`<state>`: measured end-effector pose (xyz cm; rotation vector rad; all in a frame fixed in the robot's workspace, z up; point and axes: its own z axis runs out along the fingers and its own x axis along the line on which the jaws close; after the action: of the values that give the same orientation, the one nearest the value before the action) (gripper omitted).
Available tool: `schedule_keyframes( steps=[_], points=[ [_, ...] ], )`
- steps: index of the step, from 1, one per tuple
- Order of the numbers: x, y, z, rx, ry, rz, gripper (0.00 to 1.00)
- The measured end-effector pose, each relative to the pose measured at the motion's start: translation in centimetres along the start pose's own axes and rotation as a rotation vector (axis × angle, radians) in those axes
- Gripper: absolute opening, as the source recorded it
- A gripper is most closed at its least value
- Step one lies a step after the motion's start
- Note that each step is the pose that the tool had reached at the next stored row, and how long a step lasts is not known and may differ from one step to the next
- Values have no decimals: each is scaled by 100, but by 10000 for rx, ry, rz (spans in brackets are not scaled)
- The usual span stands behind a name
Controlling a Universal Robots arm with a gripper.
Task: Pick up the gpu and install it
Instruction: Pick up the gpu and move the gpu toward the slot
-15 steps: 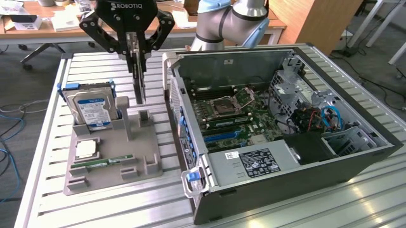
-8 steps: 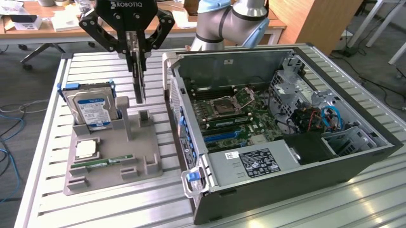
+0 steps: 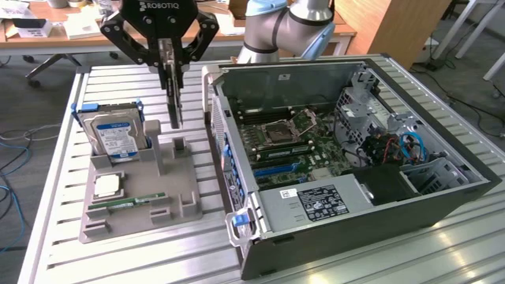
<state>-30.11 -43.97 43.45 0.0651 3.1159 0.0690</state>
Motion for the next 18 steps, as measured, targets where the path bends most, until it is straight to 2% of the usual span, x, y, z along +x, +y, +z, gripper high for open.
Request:
schedule_keyframes(
  steps=[6,18],
  points=[
    [-89,4,3,-1,0,1,26],
    [-337,14,9,-8,1,1,26]
  ],
)
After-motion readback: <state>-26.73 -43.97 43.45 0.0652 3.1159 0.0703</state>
